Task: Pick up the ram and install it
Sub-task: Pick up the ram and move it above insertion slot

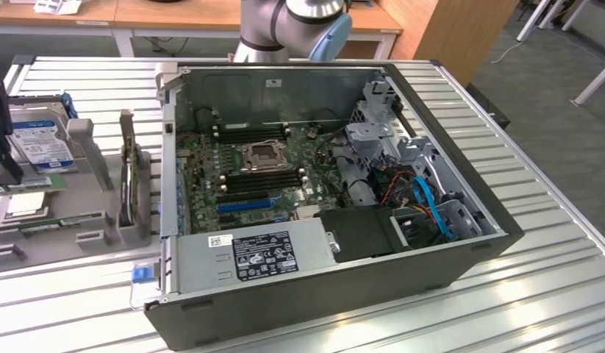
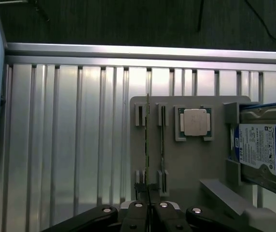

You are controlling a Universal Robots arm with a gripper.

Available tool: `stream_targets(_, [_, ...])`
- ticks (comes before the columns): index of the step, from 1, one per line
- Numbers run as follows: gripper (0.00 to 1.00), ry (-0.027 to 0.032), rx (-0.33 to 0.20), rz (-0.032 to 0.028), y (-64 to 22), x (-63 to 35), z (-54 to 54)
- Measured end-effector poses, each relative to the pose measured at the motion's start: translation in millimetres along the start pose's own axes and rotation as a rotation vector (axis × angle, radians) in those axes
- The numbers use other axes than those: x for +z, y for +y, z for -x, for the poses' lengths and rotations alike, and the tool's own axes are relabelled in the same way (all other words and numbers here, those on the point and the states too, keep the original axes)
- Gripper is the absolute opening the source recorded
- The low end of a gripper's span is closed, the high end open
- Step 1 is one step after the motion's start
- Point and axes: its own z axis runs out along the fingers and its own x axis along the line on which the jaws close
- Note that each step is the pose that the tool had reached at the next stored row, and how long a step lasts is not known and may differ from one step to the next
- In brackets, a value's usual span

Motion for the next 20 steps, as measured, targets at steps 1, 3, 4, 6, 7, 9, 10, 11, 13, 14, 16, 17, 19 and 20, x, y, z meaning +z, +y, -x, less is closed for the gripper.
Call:
stream_targets(1, [0.11, 0.0000, 0.000, 0.0000, 0.1, -1.6, 0.0])
stream_targets(3, [0.11, 0.0000, 0.000, 0.0000, 0.2, -4.5, 0.1])
stream_targets(4, [0.11, 0.0000, 0.000, 0.0000, 0.2, -6.1, 0.1])
stream_targets(6, [0.11, -0.0001, 0.000, 0.0000, 0.4, -9.2, 0.2])
stream_targets(7, [0.11, 0.0000, 0.000, 0.0000, 0.4, -11.1, 0.2])
stream_targets(9, [0.11, 0.0000, 0.000, 0.0000, 0.6, -15.0, 0.2])
stream_targets(10, [0.11, 0.0000, 0.000, 0.0000, 0.7, -17.0, 0.3])
stream_targets(11, [0.11, 0.0000, 0.000, 0.0000, 0.7, -19.0, 0.3])
stream_targets(13, [0.11, 0.0000, 0.000, 0.0000, 0.9, -22.7, 0.4])
stream_targets(14, [0.11, 0.0000, 0.000, 0.0000, 1.0, -24.4, 0.4])
stream_targets(16, [0.11, 0.0000, 0.000, 0.0000, 1.1, -27.9, 0.4])
stream_targets(17, [0.11, 0.0000, 0.000, 0.0000, 1.2, -29.5, 0.5])
stream_targets(19, [0.11, 0.0000, 0.000, 0.0000, 1.3, -33.0, 0.5])
stream_targets(20, [0.11, 0.0000, 0.000, 0.0000, 1.4, -34.7, 0.6])
